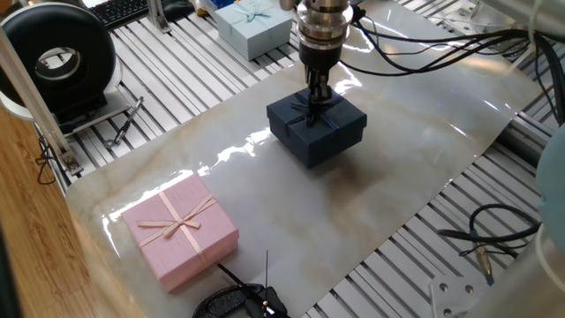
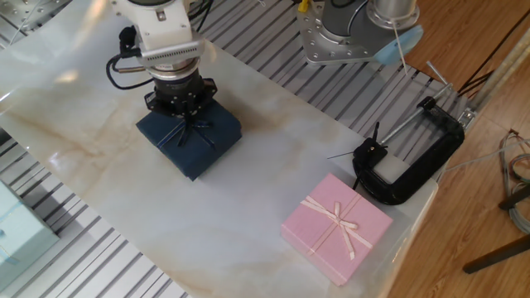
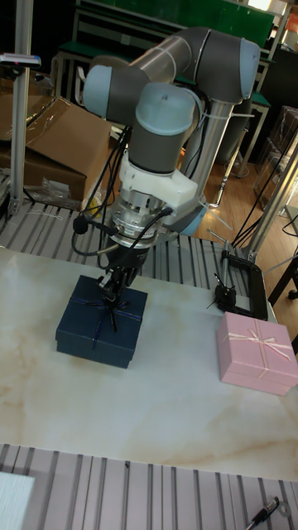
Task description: Open a box
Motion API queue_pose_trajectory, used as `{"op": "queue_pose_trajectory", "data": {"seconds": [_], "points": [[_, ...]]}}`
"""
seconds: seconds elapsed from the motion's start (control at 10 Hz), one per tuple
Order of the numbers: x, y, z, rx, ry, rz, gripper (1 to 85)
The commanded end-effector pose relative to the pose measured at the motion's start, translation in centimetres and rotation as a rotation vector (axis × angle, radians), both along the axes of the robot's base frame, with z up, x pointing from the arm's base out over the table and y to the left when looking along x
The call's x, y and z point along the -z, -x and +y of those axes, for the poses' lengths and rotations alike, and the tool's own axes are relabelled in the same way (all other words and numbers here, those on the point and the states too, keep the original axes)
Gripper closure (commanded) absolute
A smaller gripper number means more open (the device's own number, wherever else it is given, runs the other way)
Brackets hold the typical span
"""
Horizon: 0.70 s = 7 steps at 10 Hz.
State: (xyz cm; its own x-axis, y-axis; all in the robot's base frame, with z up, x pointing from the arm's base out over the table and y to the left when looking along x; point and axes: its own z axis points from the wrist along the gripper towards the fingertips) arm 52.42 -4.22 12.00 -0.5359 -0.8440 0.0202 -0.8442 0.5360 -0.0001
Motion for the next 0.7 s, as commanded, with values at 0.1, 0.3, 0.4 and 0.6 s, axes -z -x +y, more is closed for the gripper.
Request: {"op": "queue_pose_trajectory", "data": {"seconds": [0.1, 0.3, 0.4, 0.6], "points": [[3.8, -0.9, 0.2, 0.004, -0.032, -0.037, 84.3], [4.6, -1.1, -0.6, -0.007, -0.017, -0.048, 84.3], [4.8, -1.2, -0.6, -0.007, -0.017, -0.052, 84.3], [6.6, -1.9, -0.6, -0.002, -0.03, -0.08, 84.3]]}}
